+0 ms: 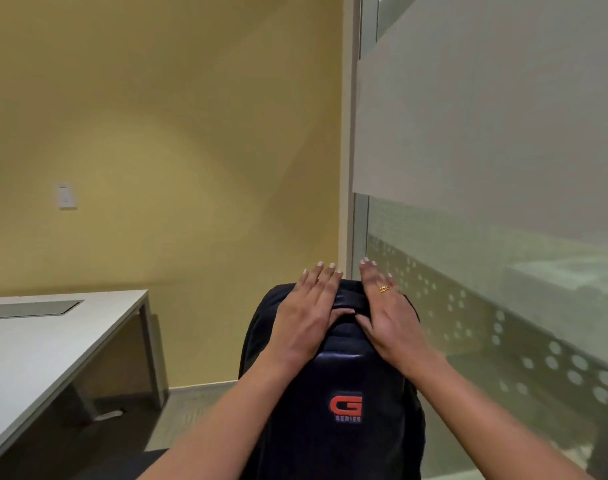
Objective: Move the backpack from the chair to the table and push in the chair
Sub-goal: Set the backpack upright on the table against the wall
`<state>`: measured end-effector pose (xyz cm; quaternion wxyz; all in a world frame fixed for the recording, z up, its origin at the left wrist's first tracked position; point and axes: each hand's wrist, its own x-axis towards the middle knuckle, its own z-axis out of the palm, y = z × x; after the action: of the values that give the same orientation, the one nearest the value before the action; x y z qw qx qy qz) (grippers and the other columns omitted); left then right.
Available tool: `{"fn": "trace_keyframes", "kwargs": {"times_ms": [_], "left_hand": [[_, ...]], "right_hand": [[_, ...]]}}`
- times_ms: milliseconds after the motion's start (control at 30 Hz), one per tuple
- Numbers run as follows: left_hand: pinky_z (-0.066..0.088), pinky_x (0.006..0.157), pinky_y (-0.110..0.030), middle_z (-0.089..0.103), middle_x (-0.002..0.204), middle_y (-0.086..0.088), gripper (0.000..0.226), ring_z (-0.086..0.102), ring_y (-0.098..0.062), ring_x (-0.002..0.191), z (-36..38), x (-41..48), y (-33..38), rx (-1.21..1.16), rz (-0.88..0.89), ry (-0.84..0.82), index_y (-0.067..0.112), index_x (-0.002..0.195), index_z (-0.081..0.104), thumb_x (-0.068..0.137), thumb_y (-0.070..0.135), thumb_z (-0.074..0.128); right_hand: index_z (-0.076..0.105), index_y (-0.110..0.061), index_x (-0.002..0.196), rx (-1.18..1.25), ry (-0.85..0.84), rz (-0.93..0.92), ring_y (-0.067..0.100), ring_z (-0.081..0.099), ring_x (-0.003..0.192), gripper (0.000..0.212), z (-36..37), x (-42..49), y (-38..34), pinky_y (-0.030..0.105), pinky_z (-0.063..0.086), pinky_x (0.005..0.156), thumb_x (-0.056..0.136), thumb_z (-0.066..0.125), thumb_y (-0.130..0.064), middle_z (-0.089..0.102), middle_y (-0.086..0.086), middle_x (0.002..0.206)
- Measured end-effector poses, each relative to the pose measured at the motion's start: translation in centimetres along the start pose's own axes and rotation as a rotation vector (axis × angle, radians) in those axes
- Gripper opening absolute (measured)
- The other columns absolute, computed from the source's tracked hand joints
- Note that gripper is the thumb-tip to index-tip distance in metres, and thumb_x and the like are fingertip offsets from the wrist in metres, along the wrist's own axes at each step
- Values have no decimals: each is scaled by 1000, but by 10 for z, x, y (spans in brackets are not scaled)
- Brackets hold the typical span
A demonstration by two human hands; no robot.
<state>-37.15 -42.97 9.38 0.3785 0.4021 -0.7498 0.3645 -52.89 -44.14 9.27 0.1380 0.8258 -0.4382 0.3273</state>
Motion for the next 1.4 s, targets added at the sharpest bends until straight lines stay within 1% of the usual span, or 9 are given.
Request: {"fn": "trace_keyframes", "kwargs": {"times_ms": [200,333,467,667,733,800,933,1267,1400], "left_hand": [[44,87,-60,63,119,-21,67,58,-36,111,65,15,-60,103,-132,-78,-7,118,57,81,46,41],[42,86,-63,66,111,-23,60,62,-39,103,116,24,-99,119,-188,-98,-10,112,60,75,38,66],[40,87,-66,70,101,-23,47,66,-38,95,164,41,-135,120,-226,-130,-10,101,65,73,26,72],[35,87,-70,70,97,-26,44,67,-40,92,218,59,-187,194,-304,-154,-13,100,64,73,22,70],[34,88,-70,69,100,-26,47,65,-41,95,232,58,-207,241,-323,-170,-13,104,62,74,23,69],[32,89,-71,68,105,-25,50,63,-43,100,247,55,-227,294,-341,-187,-13,108,60,74,22,69],[31,91,-69,63,116,-25,54,57,-43,110,278,49,-277,404,-377,-225,-12,115,56,75,22,71],[36,90,-67,59,120,-26,61,54,-44,112,316,28,-446,560,-498,-304,-11,118,54,70,18,77],[26,108,-53,45,137,-21,57,37,-41,130,316,22,-510,546,-597,-309,-3,132,42,84,19,63]], "right_hand": [[-6,-11,140,-64,17,-170,19,-9,138,76,60,77,39,29,-11,112,92,47,-35,-5,7,151],[16,-1,141,-52,-9,-321,33,20,139,68,104,134,69,43,7,113,90,54,-24,21,18,150],[16,-5,143,111,-117,-432,28,41,129,62,146,192,104,33,30,107,95,45,-32,37,18,145],[20,-4,142,326,-132,-677,25,42,128,65,200,273,133,17,22,104,92,51,-32,42,18,141],[25,2,139,357,-79,-737,28,45,125,63,225,295,134,23,25,105,90,55,-24,45,21,138],[26,7,136,350,-28,-761,34,45,125,64,254,315,133,39,25,107,88,59,-17,44,26,137],[30,12,132,327,42,-732,43,43,123,69,314,362,124,59,32,99,78,69,-3,41,31,135],[39,15,126,370,196,-817,43,48,119,69,443,502,55,58,33,94,72,76,-8,47,31,130],[42,16,124,420,198,-858,44,50,115,68,477,558,17,59,36,92,70,77,-6,50,32,127]]}}
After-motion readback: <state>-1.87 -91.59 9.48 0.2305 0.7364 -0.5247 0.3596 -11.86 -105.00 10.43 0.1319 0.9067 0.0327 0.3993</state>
